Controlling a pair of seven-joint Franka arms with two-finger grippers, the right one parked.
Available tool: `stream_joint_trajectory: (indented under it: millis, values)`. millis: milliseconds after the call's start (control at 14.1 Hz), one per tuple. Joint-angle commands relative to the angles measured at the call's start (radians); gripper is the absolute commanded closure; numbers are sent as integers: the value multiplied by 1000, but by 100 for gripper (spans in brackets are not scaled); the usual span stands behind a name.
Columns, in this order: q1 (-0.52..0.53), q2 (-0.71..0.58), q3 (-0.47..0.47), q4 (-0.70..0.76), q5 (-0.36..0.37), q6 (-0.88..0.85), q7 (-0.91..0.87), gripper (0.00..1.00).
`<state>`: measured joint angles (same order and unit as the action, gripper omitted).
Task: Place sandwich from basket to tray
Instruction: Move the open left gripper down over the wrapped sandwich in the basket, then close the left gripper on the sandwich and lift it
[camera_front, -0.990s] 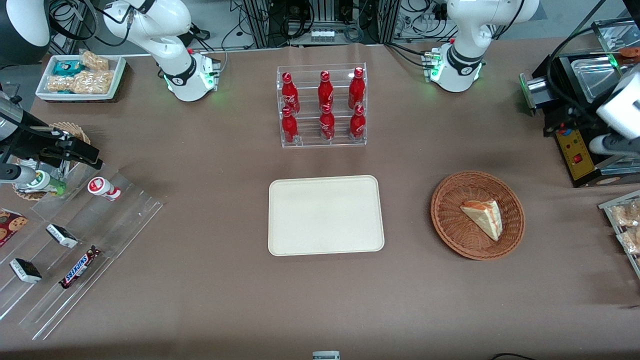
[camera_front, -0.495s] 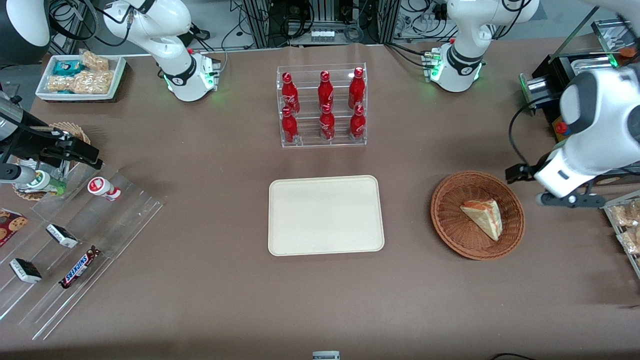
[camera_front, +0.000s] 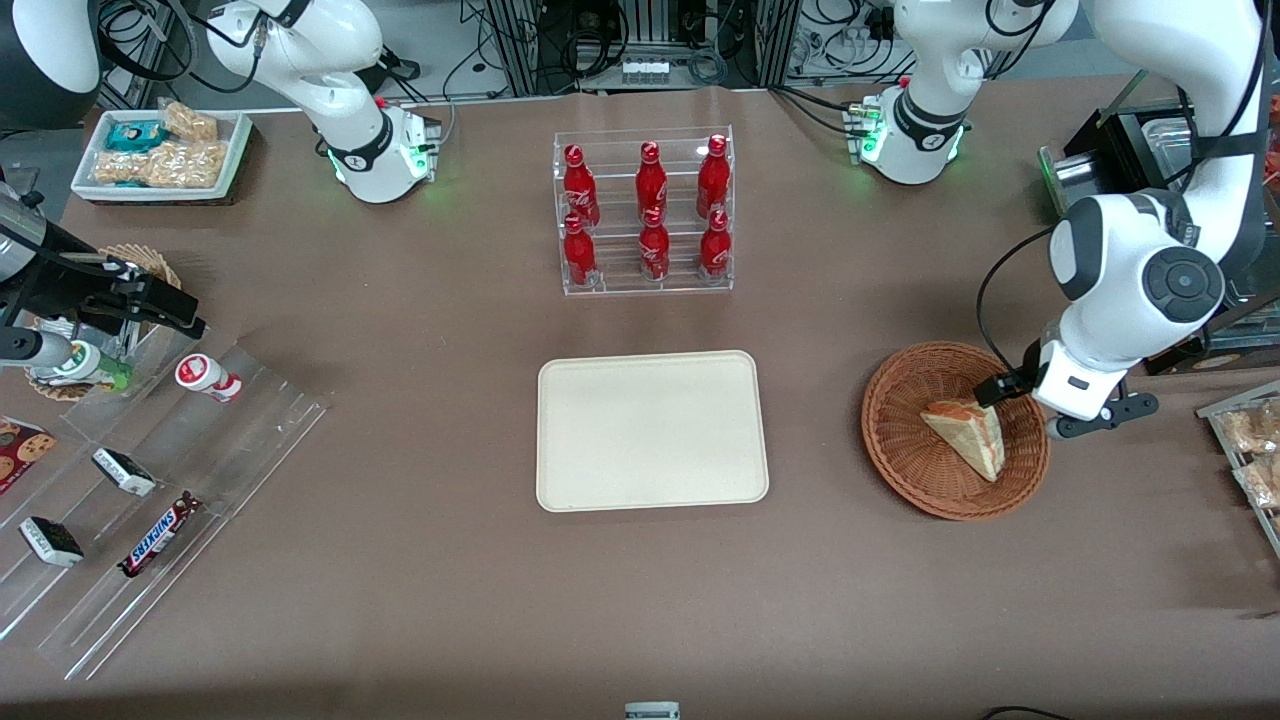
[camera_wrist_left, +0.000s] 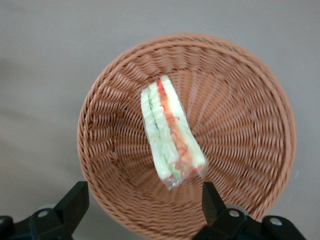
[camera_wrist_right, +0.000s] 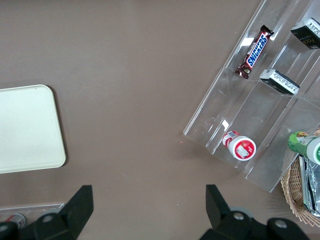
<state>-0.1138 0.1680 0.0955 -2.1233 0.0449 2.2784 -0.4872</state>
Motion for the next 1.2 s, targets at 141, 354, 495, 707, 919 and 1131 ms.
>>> stream_joint_trajectory:
  millis: [141,354,495,707,919,1131]
  values:
    - [-33,74,-2,-4,9,133,-530,0]
    - [-33,120,-2,-13,7,200,-599,0]
    - [-35,155,-2,-17,7,225,-597,4]
    - [-33,159,-2,-12,6,219,-608,84]
    - [-59,111,-3,5,6,143,-591,92]
    - [-128,114,-3,153,0,-23,-591,93]
